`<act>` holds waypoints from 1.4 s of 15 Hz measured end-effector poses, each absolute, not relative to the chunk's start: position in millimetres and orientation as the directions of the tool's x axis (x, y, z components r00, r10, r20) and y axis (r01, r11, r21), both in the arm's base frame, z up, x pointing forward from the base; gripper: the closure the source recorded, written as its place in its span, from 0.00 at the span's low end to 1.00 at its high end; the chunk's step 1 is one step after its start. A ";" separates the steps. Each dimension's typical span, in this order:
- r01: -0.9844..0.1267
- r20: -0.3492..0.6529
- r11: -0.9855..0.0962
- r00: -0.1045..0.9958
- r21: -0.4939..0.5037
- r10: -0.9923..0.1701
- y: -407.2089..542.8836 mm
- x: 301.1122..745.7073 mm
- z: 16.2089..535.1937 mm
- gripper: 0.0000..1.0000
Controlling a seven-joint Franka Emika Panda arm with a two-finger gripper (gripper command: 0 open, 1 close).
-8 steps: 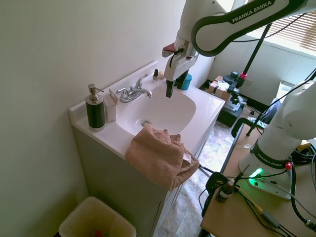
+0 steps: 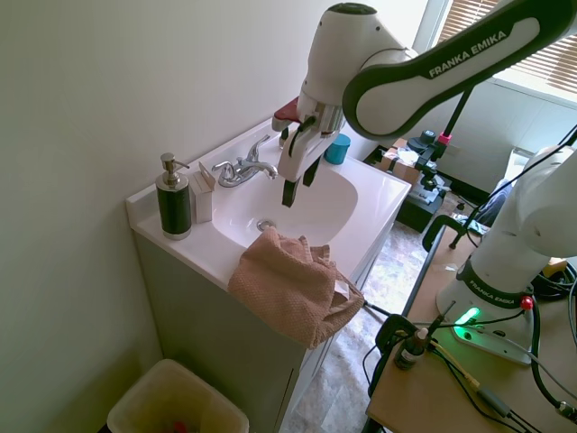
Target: Sanitize the sink
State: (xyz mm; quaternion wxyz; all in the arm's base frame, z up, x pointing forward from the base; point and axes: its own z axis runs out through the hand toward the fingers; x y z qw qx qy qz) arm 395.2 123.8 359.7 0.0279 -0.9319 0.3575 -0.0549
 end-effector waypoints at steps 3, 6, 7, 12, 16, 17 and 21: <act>-0.644 0.075 -0.754 0.752 -0.125 -0.655 172.0 369.7 342.1 0.00; -0.651 0.056 -0.751 0.750 -0.112 -0.659 198.9 352.5 310.2 0.00; -0.652 0.047 -0.750 0.750 -0.109 -0.660 207.0 349.4 296.3 0.00; -0.675 0.039 -0.734 0.734 -0.070 -0.678 215.6 348.5 245.9 0.00; -0.661 0.039 -0.749 0.748 -0.052 -0.663 217.7 346.2 243.0 1.00; -0.662 0.037 -0.748 0.747 -0.052 -0.663 217.3 346.2 242.9 1.00; -0.687 0.004 -0.724 0.725 -0.053 -0.689 213.0 349.2 243.2 1.00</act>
